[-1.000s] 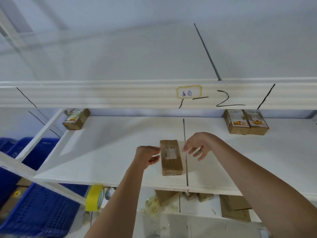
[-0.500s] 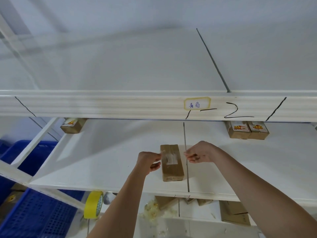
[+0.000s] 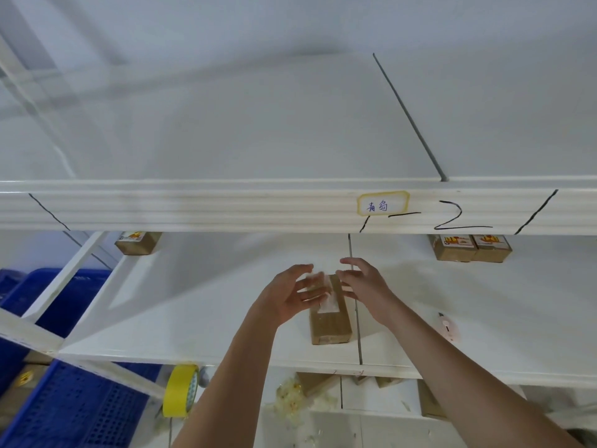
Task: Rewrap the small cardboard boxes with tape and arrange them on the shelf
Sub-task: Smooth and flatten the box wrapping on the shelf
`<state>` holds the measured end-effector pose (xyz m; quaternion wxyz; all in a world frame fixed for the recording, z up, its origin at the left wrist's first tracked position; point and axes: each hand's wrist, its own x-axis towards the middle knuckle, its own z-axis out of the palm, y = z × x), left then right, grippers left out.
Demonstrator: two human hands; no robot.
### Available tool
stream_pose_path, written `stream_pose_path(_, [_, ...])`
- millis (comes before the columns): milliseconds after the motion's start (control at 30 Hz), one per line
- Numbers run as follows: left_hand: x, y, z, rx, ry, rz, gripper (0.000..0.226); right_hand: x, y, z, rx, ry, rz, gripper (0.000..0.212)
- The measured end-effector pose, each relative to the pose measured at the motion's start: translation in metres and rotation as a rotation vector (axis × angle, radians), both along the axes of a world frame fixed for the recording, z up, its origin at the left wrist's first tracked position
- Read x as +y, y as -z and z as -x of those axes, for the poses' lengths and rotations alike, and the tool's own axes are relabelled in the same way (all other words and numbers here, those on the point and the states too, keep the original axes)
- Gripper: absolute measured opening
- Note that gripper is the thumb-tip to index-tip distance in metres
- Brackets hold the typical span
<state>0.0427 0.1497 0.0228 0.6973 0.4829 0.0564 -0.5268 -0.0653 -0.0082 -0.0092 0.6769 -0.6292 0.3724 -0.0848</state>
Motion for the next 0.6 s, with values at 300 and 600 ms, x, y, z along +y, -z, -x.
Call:
stream_pose_path(300, [-0.004,0.005,0.004,0.267,-0.167,0.365,0.015,0.020,0.022,0.000,0.244,0.171,0.177,0.030])
stream_pose_path(600, [-0.014,0.054,0.027,0.022,-0.263,0.097,0.036,0.035,0.046,-0.004,0.449,0.046,0.146,0.044])
